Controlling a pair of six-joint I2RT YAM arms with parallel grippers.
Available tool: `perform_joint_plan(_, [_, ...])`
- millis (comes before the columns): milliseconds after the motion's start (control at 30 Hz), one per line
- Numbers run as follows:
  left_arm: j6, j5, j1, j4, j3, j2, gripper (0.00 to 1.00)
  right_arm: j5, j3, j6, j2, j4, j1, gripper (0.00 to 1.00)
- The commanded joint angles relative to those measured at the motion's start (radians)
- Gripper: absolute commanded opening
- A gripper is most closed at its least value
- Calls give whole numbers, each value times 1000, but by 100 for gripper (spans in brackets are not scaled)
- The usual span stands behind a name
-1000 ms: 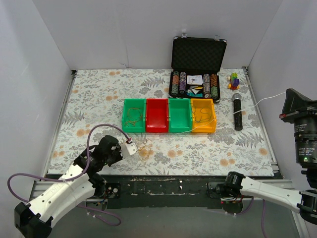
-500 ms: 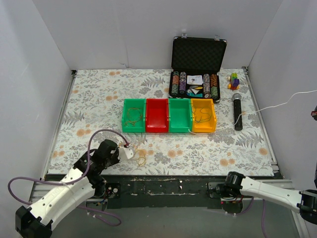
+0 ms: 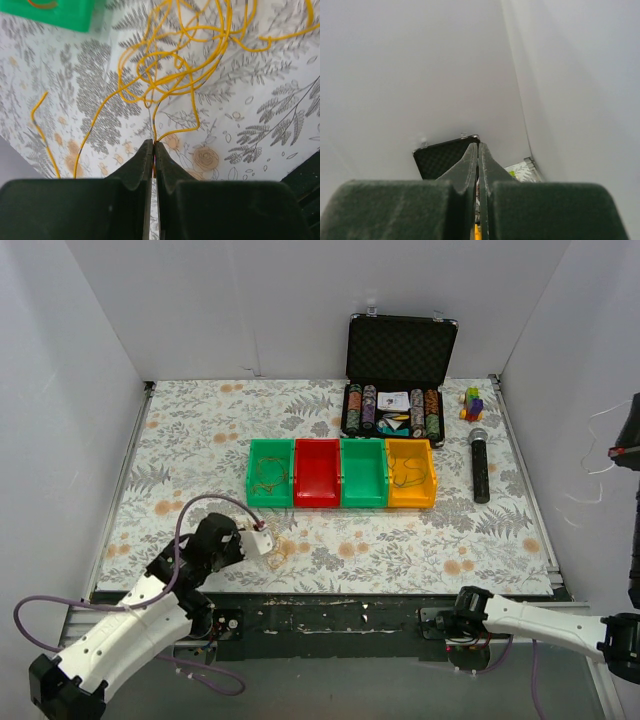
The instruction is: Untangle the cables
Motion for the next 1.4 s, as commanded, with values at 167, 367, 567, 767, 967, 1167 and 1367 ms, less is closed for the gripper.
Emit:
perform_joint_plan(167, [-5, 228, 5, 141, 212, 208, 0, -163, 42, 222, 190, -158, 16, 1])
perform_joint_plan(367, [-19, 314, 5, 147, 206, 217, 0, -233, 71, 216, 298, -126, 16, 1])
perform_joint_plan(567, [-42, 352, 5, 144, 209, 222, 0, -281, 99, 178, 397, -63, 16, 1])
perform_joint_plan(767, [-59, 368, 5, 134, 206, 205, 0, -310, 125, 112, 503, 5, 8, 1])
perform_joint_plan(967, [-73, 378, 5, 123, 192, 189, 0, -371, 165, 138, 574, -4, -50, 1])
perform_joint_plan(1167, [-74, 382, 5, 120, 186, 179, 0, -437, 197, 231, 611, -73, -128, 1])
perform_joint_plan(1367, [-59, 372, 5, 109, 172, 166, 0, -479, 209, 270, 622, -98, -180, 1])
